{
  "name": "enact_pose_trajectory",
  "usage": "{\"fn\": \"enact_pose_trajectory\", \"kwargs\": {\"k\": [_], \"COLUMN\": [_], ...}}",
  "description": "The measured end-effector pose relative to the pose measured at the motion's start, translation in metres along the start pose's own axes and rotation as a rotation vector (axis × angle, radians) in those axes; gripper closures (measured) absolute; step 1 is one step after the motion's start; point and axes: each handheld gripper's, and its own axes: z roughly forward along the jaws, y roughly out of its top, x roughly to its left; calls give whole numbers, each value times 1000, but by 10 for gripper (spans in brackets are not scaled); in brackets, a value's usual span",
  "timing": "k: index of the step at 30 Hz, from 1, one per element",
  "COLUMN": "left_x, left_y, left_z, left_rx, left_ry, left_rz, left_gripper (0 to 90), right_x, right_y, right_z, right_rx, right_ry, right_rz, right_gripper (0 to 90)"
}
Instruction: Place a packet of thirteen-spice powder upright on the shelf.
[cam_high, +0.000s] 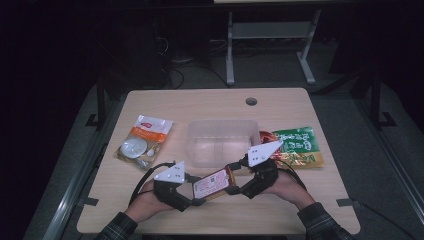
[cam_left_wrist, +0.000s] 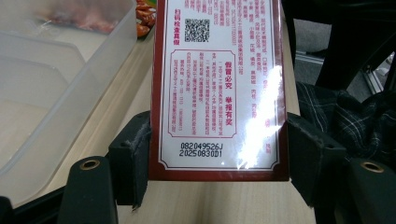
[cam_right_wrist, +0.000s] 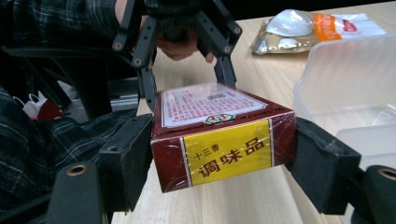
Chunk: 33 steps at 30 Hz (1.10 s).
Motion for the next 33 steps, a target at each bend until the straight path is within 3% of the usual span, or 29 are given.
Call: {"fn": "enact_pose_trajectory", "kwargs": {"k": [10, 19, 33], "left_x": [2, 2, 0], "left_y": [1, 1, 2], "left_z": [17, 22, 26], "left_rx": [54, 46, 61], "left_ry": [-24, -52, -53], "left_rz": [11, -3, 21], "left_gripper": [316, 315, 313], "right_x": [7, 8, 12], "right_y": [23, 35, 37], "right_z": [4, 15, 26], "right_rx": [-44, -78, -87], "right_ry": [-1, 13, 38], "right_rz": [-52, -89, -87], "right_gripper": [283, 290, 297]}}
